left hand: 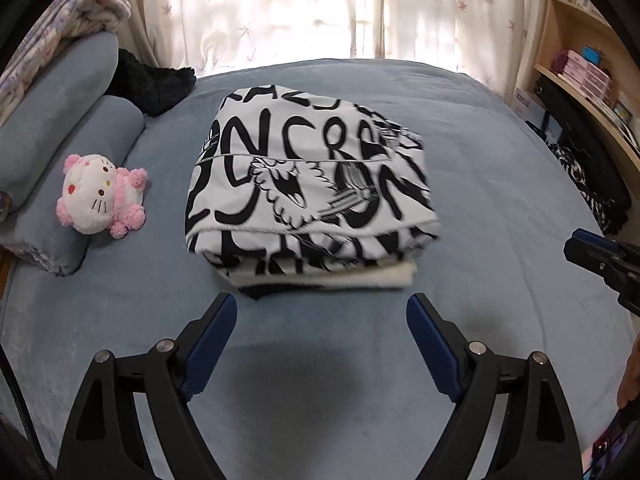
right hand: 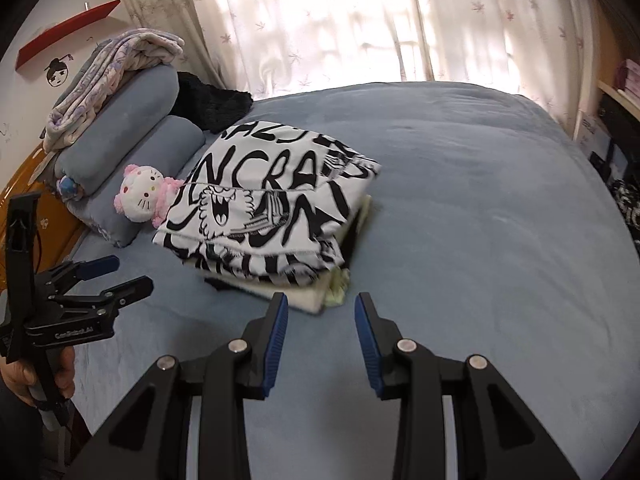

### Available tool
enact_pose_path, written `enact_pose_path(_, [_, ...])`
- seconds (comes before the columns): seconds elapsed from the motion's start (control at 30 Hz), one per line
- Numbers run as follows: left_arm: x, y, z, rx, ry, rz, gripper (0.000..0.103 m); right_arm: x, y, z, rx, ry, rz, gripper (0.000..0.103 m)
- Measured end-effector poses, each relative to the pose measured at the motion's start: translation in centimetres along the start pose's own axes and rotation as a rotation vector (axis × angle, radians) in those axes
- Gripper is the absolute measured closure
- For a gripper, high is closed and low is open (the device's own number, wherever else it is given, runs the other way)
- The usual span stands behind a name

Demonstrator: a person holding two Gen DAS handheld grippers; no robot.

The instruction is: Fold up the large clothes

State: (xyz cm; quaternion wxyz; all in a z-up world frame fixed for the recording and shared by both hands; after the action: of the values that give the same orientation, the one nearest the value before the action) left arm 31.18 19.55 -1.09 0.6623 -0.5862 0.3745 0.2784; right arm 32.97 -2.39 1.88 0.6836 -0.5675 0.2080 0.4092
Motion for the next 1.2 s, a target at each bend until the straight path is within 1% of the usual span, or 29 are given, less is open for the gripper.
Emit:
enact_pose_path(0.1, [-2.2,1.1,-1.4,-0.014,0.013,-0.008,0.009,-2.4,1.3,-0.9,0.014,0.004,0.015,0.068])
enact_pose_path(0.13, [-2.9,1.6,-1.8,-0.022,0.016,-0.008,0.008,-3.3,1.9,-1.1,0.017,0.002,0.018,0.068])
enact_pose_path(0.23, [-4.8,3.1,-3.1,-0.034,0.036,-0.011,0.008,-6.0,3.3,-1.5,0.012,-0.006,0.018,0.068])
enact_pose_path(0.43, [-8.7,5.9,-5.7,-0.025,0.066,-0.047,0.008,-13.4,6.1,-1.5,-0.049,-0.008,-0.022,0.068])
enact_pose_path(0.5, [-9.9,6.7,-6.2,-0.031,0.070,-0.063,0.008,-15.2,7.0,-1.4,-0.069,-0.006,-0.034,0.064])
enact_pose_path(0.53, [-10.9,7.3,-6.7,-0.037,0.077,-0.080,0.008,-16.0,7.5,-1.4,-0.075,-0.007,-0.036,0.060])
enact_pose_path(0.63, [-12.8,9.0,-8.0,-0.045,0.083,-0.110,0.007,-17.9,9.4,-1.4,-0.099,-0.009,-0.045,0.059])
enact_pose_path(0.77, [-14.2,11.3,-9.7,-0.035,0.066,-0.125,0.007,-18.1,12.2,-1.8,-0.118,0.014,-0.039,0.059])
enact_pose_path(0.93, [-14.6,14.8,-11.9,-0.030,-0.031,-0.136,0.007,-17.1,16.1,-2.9,-0.063,0.015,-0.030,0.059])
enact_pose_path(1.0, [-14.6,16.1,-12.7,-0.046,-0.053,-0.139,0.007,-16.5,17.6,-3.4,-0.026,0.013,-0.022,0.059])
enact_pose_path(1.07, [-14.4,17.4,-13.7,-0.065,-0.048,-0.137,0.007,-15.7,19.2,-3.9,0.022,-0.006,0.001,0.059])
enact_pose_path(1.13, [-14.1,18.7,-14.9,-0.077,-0.033,-0.123,0.007,-15.0,20.5,-4.2,0.062,-0.023,0.020,0.059])
enact_pose_path(1.2, [-13.6,19.6,-15.8,-0.095,-0.035,-0.103,0.007,-14.4,21.9,-4.5,0.094,-0.027,0.031,0.059])
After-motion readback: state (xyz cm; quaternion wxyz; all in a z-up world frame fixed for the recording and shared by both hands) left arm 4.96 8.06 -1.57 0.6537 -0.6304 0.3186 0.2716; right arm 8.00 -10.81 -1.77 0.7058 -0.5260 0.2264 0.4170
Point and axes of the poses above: each gripper's, at about its wrist camera, not at the fingertips, and x roughly the way its jaws point, z to its left, y to its underside, the point moved 4 cm from there along x, roughly the way its jaws point, and after that the axes turned 7 degrees about x, right-handed, at the moved point
